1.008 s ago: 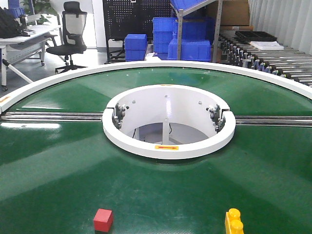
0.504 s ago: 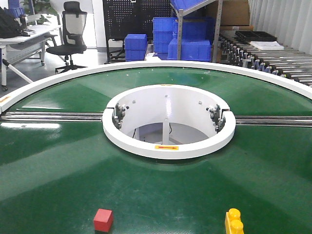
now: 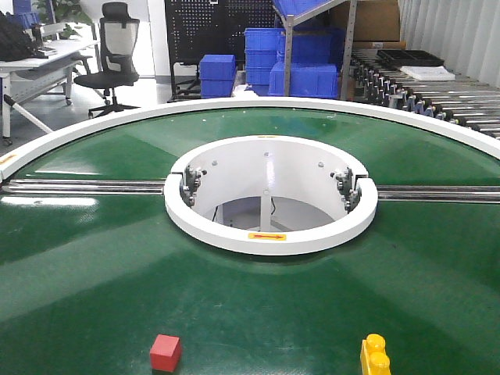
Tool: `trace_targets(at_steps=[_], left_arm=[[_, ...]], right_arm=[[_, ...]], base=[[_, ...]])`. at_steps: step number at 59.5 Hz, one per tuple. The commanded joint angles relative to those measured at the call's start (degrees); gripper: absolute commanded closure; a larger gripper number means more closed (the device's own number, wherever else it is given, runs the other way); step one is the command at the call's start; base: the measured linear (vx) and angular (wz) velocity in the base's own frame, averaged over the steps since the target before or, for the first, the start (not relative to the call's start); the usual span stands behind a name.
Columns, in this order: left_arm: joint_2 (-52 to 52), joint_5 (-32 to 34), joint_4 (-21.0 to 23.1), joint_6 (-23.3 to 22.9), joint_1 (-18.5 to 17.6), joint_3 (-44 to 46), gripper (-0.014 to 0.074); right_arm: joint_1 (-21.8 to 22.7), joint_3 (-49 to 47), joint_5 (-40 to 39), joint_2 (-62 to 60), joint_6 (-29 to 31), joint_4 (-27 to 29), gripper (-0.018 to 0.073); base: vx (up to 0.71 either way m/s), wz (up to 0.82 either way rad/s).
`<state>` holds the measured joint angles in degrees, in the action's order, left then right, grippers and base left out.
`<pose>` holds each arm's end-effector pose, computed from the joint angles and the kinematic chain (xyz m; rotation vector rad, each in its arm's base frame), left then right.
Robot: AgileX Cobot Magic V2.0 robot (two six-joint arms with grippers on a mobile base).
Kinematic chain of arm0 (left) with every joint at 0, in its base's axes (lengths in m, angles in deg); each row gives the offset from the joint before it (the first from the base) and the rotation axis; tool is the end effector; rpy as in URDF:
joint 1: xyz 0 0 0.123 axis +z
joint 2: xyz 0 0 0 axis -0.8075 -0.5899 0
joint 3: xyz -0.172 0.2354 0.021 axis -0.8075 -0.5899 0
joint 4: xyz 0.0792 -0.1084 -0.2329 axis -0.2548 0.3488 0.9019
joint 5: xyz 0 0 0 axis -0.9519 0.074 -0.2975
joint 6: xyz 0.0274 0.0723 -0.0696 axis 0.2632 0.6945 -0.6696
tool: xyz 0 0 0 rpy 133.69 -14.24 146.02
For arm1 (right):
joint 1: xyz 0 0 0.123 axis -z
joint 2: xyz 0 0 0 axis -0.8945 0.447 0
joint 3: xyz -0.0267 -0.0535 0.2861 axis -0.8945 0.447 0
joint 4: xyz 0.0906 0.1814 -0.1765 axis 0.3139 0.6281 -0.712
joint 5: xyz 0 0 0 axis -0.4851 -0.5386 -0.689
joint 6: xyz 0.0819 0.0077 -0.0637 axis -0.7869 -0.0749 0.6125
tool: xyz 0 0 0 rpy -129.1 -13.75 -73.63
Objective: Pick red and yellow blocks into blue bin
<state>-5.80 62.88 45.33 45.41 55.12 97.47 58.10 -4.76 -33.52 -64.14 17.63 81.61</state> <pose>0.0349 0.0007 0.3591 -0.0453 1.1244 -0.0343 0.0548 0.0060 0.3446 -0.1042 1.3236 0.0391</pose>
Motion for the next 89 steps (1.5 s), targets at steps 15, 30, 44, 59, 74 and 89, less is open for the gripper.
trace_targets(at_steps=[15, 30, 44, 59, 74, 89], left_arm=[[-17.31, -25.03, 0.47, -0.26, -0.08, 11.17, 0.0603], [-23.4, -31.68, 0.47, -0.31, -0.08, 8.86, 0.0603], [-23.46, -31.85, 0.48, -0.5, -0.08, 7.19, 0.0563], [-23.46, -32.81, 0.48, -0.29, -0.08, 7.19, 0.0239], [-23.46, -32.76, 0.59, -0.29, -0.08, 7.19, 0.0061], [-23.46, -32.65, 0.64, -0.29, -0.08, 7.19, 0.0062]], right_arm=[[0.05, -11.51, 19.9, 19.06, 0.21, -0.49, 0.0569], [0.05, -11.51, 25.09, 30.65, 0.13, 0.63, 0.0569], [0.05, -11.51, 26.59, 40.08, 0.56, 0.57, 0.0504], [0.05, -11.87, 27.24, 48.33, 1.02, 0.88, 0.0125], [0.05, -20.2, 33.81, 54.91, 4.14, 0.88, -0.0095], [-4.69, -29.88, 34.78, 67.58, 3.19, -2.42, -0.0074]], base=[[0.0, 0.0], [0.0, 0.0], [0.0, 0.0], [0.0, 0.0], [0.0, 0.0], [0.0, 0.0]])
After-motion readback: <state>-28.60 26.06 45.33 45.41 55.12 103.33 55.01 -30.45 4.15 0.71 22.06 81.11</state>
